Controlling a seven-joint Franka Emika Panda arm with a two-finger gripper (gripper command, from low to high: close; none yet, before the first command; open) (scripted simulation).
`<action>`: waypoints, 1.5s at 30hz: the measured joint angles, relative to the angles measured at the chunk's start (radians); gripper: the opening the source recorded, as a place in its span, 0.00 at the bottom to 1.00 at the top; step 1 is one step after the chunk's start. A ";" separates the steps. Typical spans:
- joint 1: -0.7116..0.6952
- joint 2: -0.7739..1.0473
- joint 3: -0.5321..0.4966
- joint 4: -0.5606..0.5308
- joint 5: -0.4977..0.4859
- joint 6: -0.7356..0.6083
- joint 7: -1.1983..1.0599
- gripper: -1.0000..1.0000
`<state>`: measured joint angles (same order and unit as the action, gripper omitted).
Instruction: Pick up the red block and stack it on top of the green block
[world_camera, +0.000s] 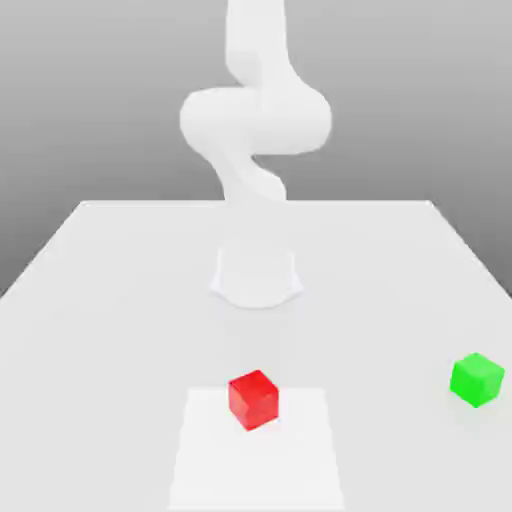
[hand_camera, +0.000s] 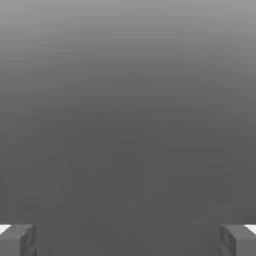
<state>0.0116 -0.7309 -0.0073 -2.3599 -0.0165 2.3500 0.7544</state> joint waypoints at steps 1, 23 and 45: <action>0.006 0.034 -0.004 -0.028 -0.008 0.024 -0.022 0.50; 0.068 0.862 -0.065 -0.491 0.078 0.632 -0.581 0.50; 0.300 0.703 0.079 -0.406 0.004 0.385 -0.466 0.00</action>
<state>0.3116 -0.0277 0.0712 -2.7663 -0.0126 2.7355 0.2886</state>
